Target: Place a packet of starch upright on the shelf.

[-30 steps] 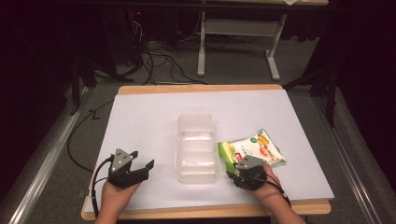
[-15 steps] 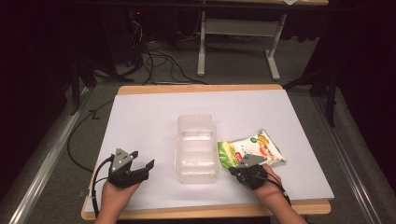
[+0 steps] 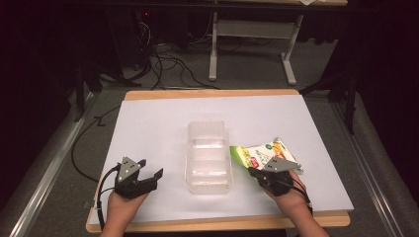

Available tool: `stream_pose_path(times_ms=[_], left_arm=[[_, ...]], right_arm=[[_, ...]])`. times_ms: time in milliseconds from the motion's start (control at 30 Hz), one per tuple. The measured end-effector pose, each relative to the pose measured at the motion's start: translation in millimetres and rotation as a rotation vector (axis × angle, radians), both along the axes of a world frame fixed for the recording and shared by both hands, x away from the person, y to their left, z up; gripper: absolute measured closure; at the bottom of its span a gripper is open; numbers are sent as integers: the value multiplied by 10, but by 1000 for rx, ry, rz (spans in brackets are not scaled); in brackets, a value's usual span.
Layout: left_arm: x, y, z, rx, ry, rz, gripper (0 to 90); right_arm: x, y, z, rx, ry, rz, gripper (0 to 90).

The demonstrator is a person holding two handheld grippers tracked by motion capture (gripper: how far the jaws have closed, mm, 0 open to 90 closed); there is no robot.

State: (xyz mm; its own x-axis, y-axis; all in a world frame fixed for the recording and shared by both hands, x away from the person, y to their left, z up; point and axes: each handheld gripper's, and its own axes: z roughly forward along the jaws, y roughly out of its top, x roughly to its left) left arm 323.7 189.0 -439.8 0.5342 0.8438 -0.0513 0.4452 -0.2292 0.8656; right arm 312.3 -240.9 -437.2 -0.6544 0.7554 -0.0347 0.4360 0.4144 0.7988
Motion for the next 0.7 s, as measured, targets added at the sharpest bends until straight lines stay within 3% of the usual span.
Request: stream_pose_path(times_ms=[467, 567, 700], left_arm=[[0, -2, 0, 0, -3, -1, 296], [1, -9, -4, 4, -2, -2, 296], [0, -8, -6, 6, -2, 1, 296]], right_arm=[[-21, -173, 222, 105, -92, -61, 900], [-17, -219, 310, 144, -123, -75, 900], [18, -234, 403, 162, -161, -83, 900]])
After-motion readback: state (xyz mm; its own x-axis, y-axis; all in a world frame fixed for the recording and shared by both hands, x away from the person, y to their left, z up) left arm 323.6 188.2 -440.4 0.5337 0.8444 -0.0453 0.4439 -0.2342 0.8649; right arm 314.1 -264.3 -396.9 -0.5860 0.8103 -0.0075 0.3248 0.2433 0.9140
